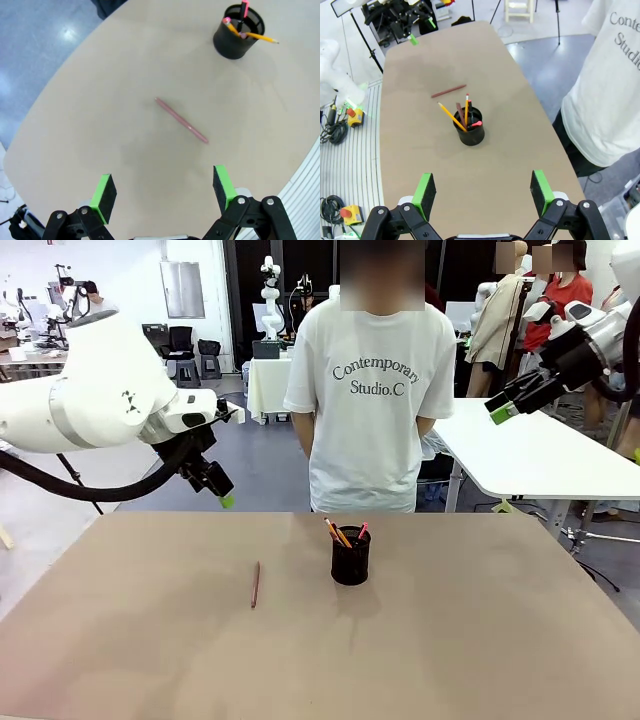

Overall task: Place the pens into the pen holder.
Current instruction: Pick up a writing instrument from the table and place it into the Pen holder.

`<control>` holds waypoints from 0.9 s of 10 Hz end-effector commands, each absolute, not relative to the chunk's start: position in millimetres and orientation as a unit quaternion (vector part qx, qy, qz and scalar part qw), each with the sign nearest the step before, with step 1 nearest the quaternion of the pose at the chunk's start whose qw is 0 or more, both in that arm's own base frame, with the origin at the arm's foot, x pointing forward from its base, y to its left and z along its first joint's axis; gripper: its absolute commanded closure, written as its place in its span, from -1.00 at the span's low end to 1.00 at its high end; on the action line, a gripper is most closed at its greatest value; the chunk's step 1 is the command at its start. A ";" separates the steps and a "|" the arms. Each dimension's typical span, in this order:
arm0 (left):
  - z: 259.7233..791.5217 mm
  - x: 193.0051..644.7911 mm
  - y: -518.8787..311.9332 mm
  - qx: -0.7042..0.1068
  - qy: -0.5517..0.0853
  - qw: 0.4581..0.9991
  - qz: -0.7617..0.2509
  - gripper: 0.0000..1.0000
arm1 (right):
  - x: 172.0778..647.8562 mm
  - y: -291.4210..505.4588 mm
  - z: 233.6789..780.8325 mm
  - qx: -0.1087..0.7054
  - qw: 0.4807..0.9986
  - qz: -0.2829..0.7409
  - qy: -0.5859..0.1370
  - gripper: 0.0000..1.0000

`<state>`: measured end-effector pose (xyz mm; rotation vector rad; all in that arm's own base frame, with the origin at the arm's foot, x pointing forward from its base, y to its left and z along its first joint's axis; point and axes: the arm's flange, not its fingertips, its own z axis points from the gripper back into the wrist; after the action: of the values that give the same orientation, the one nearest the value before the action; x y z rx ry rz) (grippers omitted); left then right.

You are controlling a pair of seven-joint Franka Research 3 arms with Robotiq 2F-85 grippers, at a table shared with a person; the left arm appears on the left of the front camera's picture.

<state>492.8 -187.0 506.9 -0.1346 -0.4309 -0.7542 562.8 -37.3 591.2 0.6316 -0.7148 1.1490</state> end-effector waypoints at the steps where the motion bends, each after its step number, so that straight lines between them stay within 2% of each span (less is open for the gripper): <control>1: 506.2 492.6 -182.4 -0.061 -0.205 0.908 -0.359 -1.00 | 562.6 -37.5 592.8 0.285 0.734 0.522 -0.327 -1.00; 6: 506.1 493.5 -186.1 -0.066 -0.207 0.906 -0.363 -1.00 | 562.6 -37.5 592.8 0.285 0.734 0.522 -0.327 -1.00; 7: 499.9 513.2 -190.7 -0.030 -0.188 0.937 -0.292 -1.00 | 562.6 -37.5 592.8 0.285 0.734 0.522 -0.327 -1.00; 9: 484.5 535.4 -213.4 -0.004 -0.184 0.950 -0.252 -1.00 | 562.6 -37.5 592.8 0.285 0.734 0.522 -0.327 -1.00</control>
<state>518.9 -193.7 487.4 -0.0577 -0.3909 -0.5812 562.8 -37.3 591.2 0.6315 -0.7149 1.1491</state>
